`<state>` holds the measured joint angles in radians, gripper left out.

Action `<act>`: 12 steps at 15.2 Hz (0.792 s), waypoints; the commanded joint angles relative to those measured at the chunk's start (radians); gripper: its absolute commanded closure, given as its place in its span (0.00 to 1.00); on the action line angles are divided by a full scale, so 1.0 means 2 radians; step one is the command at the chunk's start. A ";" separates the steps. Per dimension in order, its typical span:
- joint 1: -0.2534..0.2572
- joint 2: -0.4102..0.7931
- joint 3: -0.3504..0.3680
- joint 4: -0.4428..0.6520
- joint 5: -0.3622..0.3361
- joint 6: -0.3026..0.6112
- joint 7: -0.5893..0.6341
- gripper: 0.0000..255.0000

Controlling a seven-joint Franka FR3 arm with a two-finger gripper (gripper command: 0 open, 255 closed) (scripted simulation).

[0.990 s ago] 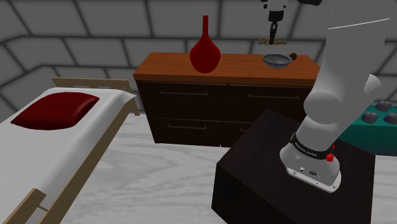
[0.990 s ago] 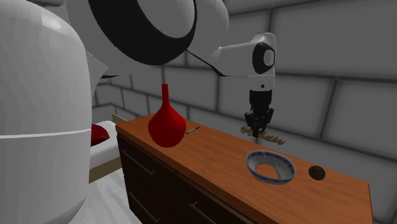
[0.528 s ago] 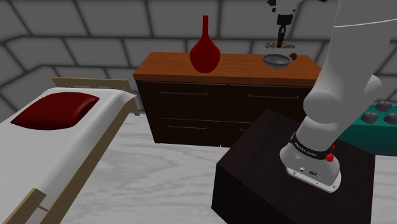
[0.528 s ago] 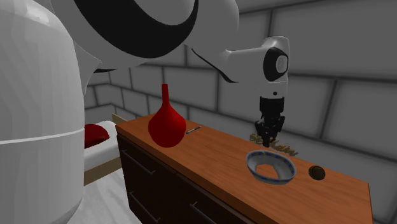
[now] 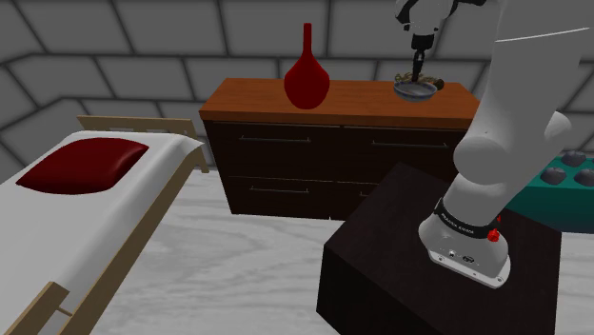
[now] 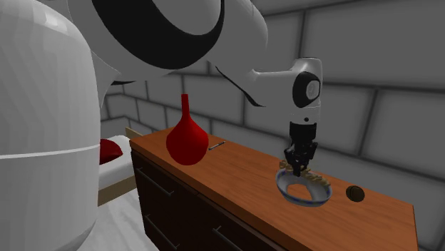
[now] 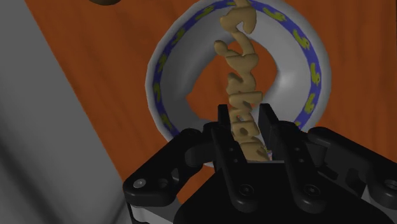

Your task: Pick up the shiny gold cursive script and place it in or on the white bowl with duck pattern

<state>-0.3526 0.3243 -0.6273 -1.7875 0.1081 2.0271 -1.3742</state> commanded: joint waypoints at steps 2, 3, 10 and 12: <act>-0.002 0.008 0.003 -0.010 0.006 0.018 -0.002 1.00; -0.002 0.010 0.003 -0.012 0.007 0.020 -0.003 1.00; -0.002 0.010 0.003 -0.012 0.007 0.020 -0.003 1.00; -0.002 0.010 0.003 -0.011 0.007 0.020 -0.003 0.00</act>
<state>-0.3569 0.3443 -0.6212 -1.8104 0.1217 2.0676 -1.3800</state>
